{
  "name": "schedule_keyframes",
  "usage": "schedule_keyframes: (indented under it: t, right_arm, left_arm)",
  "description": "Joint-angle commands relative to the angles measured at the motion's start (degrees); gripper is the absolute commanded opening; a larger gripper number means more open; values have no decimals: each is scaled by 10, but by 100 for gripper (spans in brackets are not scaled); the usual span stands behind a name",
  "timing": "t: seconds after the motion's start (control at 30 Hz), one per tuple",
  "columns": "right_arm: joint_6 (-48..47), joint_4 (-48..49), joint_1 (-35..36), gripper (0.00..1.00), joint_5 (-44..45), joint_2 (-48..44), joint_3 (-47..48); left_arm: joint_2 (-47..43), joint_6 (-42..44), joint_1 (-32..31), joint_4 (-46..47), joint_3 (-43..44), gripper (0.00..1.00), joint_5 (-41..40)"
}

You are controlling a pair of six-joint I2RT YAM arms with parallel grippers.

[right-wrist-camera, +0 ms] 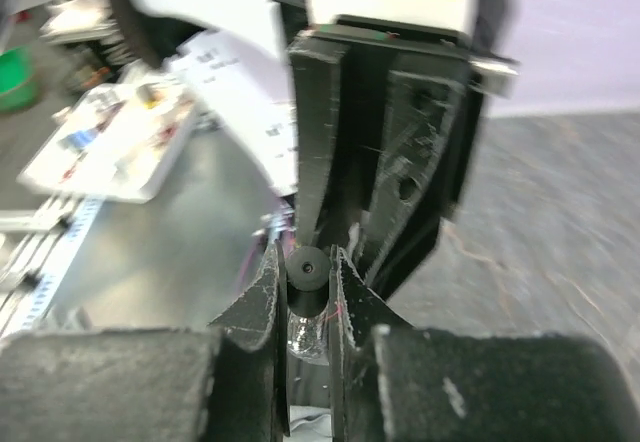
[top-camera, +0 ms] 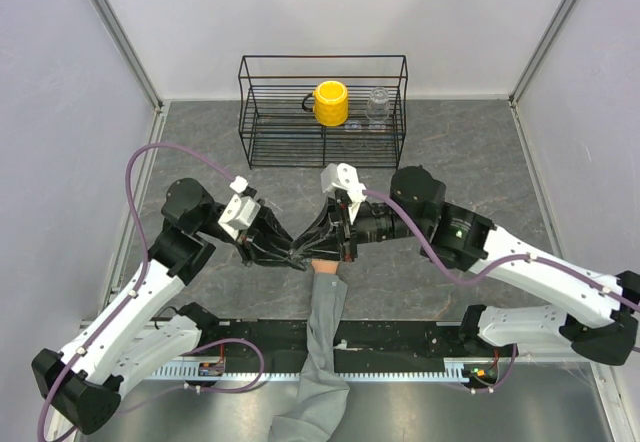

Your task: Paint the nails

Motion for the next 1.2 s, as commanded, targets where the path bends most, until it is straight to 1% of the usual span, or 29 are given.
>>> schedule_keyframes:
  t: [0.0, 0.03, 0.07, 0.1, 0.13, 0.17, 0.2, 0.23, 0.27, 0.3, 0.33, 0.37, 0.4, 0.43, 0.47, 0.5, 0.53, 0.57, 0.6, 0.67, 0.7, 0.8, 0.9, 0.93, 1.03, 1.17]
  right_arm:
    - [-40, -19, -27, 0, -206, 33, 8]
    - [-44, -26, -32, 1, -189, 29, 4]
    - [-48, -32, -36, 5, -170, 23, 3]
    - [-50, -38, -39, 12, -155, 10, -1]
    - [-47, -53, -44, 31, -107, 3, -2]
    - [-42, -64, -44, 42, -71, -3, 0]
    - [-34, -77, -44, 53, -36, -13, 11]
    - [-9, -105, -44, 71, 42, -17, 18]
    - [5, -117, -44, 77, 75, -24, 25]
    - [25, -127, -44, 83, 111, -28, 37]
    - [68, -141, -42, 90, 163, -32, 42]
    - [95, -147, -41, 91, 189, -37, 47]
    - [117, -151, -39, 92, 210, -39, 54]
    - [134, -162, -28, 93, 231, -40, 58]
    - [165, -167, -20, 94, 285, -41, 62]
    - [174, -172, -12, 94, 312, -41, 73]
    - [182, -184, 11, 94, 347, -40, 81]
    - [191, -191, 24, 94, 414, -33, 90]
    - [193, -199, 46, 94, 454, -28, 108]
    - [200, -228, 58, 81, 524, 1, 141]
    - [200, -247, 64, 72, 530, 14, 153]
    - [198, -272, 77, 63, 547, 64, 199]
    - [194, -281, 89, 57, 583, 90, 216]
    - [194, -281, 90, 54, 591, 96, 218]
    - [192, -281, 92, 51, 608, 100, 220]
    - [183, -280, 91, 51, 595, 114, 230]
  left_arm:
    - [-3, -47, -5, 81, 4, 2, 64]
    - [-3, -45, -6, 79, 5, 2, 62]
    - [-1, -42, -5, 77, 5, 2, 57]
    - [-4, -35, -5, 55, 7, 2, 42]
    - [-4, -3, -4, 32, 10, 2, 30]
    - [-7, 20, -4, 8, 21, 2, 13]
    - [-9, 43, -4, -25, 26, 2, -41]
    - [-13, 84, -4, -74, 30, 2, -71]
    - [-14, 104, -3, -98, 37, 2, -102]
    - [-15, 118, -3, -116, 41, 2, -171]
    - [-17, 133, -3, -140, 44, 2, -200]
    - [-20, 139, -2, -146, 44, 2, -228]
    - [-21, 138, -1, -147, 43, 2, -284]
    - [-22, 141, 0, -152, 43, 2, -307]
    - [-20, 143, 0, -163, 46, 2, -328]
    - [-18, 146, 1, -169, 46, 2, -363]
    - [-17, 148, 2, -173, 48, 2, -375]
    - [-15, 149, 2, -179, 50, 2, -382]
    - [-14, 149, 2, -181, 51, 2, -393]
    - [-13, 149, 2, -182, 52, 2, -394]
    - [-13, 149, 2, -182, 51, 2, -394]
    - [-14, 149, 2, -182, 51, 2, -395]
    - [-14, 149, 2, -182, 51, 2, -392]
    - [-14, 148, 2, -182, 52, 2, -390]
    - [-14, 147, 2, -182, 51, 2, -387]
    - [-13, 148, 2, -182, 52, 2, -382]
